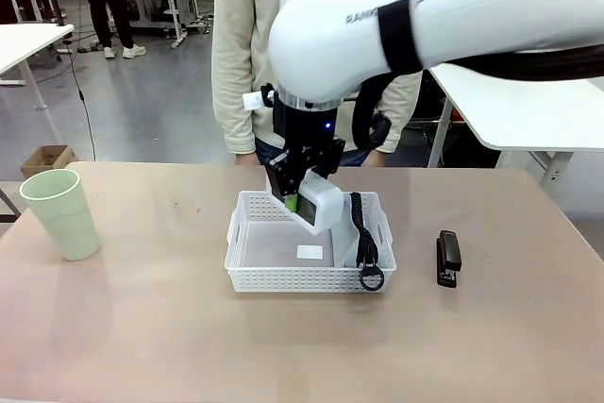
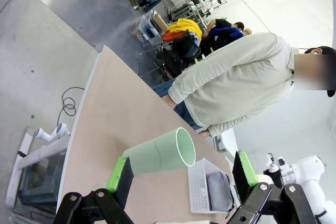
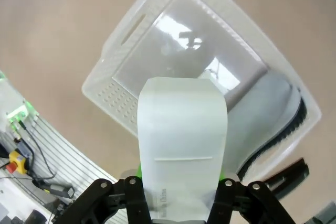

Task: Efficiently arrange items inside the basket to fit them all.
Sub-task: Pick up the Digital clock and place it inside the Organizing basket.

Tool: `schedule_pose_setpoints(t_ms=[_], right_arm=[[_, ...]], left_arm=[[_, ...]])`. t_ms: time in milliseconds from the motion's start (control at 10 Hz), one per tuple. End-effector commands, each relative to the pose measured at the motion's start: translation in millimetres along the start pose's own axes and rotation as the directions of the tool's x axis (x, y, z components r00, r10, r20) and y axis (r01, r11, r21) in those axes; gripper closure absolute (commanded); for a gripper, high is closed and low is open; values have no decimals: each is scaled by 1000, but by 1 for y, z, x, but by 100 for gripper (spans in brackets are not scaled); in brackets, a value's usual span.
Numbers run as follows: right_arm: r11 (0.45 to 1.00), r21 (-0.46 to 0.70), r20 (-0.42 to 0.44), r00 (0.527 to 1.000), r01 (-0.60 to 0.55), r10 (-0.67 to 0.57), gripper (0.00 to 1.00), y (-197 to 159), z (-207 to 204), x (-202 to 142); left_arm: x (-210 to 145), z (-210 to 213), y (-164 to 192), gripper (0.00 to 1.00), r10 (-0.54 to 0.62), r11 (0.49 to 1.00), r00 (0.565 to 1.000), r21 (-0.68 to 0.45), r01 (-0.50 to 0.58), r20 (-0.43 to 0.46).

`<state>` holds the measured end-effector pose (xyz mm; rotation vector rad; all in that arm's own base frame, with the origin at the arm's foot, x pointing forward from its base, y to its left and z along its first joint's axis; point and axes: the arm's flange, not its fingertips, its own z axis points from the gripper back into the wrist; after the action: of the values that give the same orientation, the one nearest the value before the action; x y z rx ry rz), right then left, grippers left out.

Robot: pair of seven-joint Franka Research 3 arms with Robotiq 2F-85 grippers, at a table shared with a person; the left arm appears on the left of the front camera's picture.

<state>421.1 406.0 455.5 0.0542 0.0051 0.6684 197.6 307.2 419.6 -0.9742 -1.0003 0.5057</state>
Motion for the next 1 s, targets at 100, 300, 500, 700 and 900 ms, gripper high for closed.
schedule_pose_setpoints(t_ms=[100, 300, 500, 700, 900], right_arm=[[993, 40, 27, 993, -113, 112, 49, -7, -34, 22], [990, 35, 40, 990, -135, 134, 49, -13, -61, 26], [983, 37, 44, 983, -179, 177, 49, -10, -81, 28], [981, 51, 31, 983, -185, 183, 49, -9, -94, 26], [987, 30, 25, 988, -155, 155, 49, -11, -97, 24]], left_arm=[[0, -2, 0, 0, -26, 999, 999, -21, 27, 22], [0, -2, 0, 0, -26, 999, 999, -21, 27, 22], [0, -2, 0, 0, -26, 999, 999, -21, 27, 22], [0, -2, 0, 0, -26, 999, 999, -21, 27, 22], [0, -2, 0, 0, -26, 999, 999, -21, 27, 22]])
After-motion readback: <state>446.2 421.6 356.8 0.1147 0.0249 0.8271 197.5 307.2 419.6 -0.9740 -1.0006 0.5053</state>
